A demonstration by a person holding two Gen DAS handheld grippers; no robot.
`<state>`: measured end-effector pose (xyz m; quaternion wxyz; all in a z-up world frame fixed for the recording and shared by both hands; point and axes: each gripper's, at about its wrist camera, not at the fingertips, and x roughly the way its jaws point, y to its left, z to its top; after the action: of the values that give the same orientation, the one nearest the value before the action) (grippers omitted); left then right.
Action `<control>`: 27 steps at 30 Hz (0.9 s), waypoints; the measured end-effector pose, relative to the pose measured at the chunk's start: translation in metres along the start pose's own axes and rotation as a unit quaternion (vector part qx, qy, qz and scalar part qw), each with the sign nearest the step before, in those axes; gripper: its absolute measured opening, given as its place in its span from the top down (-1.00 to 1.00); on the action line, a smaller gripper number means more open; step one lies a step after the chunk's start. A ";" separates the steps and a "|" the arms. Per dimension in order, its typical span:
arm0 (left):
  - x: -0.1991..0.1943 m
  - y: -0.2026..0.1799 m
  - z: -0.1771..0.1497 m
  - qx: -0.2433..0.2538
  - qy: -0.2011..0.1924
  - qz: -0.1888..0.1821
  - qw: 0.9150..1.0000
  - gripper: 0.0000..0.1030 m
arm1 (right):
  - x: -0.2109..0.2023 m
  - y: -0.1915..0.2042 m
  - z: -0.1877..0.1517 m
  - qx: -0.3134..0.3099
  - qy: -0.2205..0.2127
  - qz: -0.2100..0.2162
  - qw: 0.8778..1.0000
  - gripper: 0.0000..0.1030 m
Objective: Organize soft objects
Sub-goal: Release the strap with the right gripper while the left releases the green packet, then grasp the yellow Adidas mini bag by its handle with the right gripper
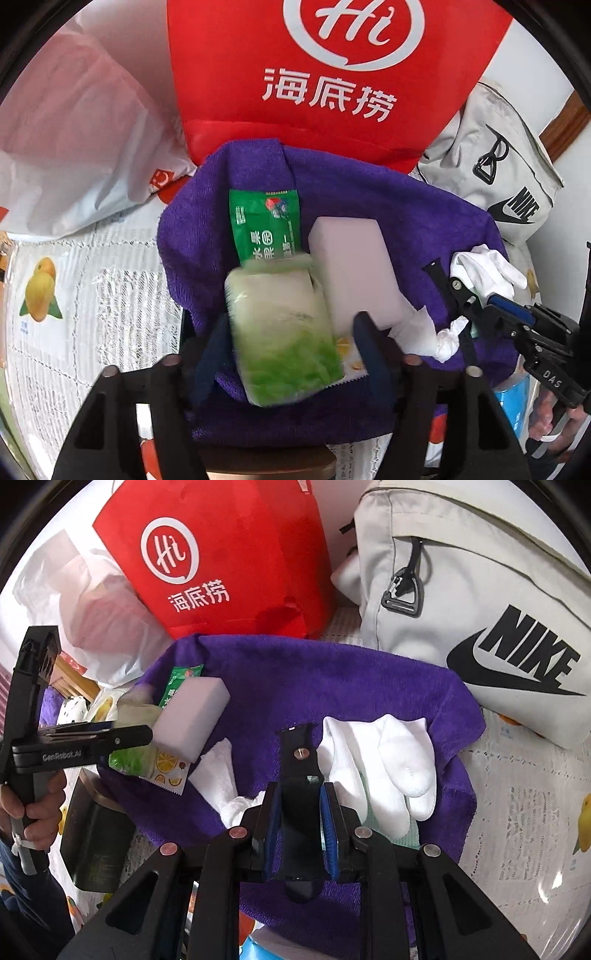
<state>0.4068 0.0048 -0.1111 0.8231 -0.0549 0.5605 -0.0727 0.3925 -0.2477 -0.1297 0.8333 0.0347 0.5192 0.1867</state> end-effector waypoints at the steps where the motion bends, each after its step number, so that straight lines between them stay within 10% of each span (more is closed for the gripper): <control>1: -0.001 0.000 0.000 0.001 -0.002 0.000 1.000 -0.38 | 0.000 -0.001 0.000 0.002 -0.001 0.004 1.000 0.36; 27: -0.105 0.000 -0.106 0.000 -0.047 -0.005 0.999 -0.38 | -0.077 0.089 -0.101 -0.076 -0.028 0.041 0.996 -0.04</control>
<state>0.2705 0.0228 -0.0532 0.8484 -0.0608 0.5206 -0.0743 0.2491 -0.2060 -0.0878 0.8395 -0.0019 0.4780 0.2583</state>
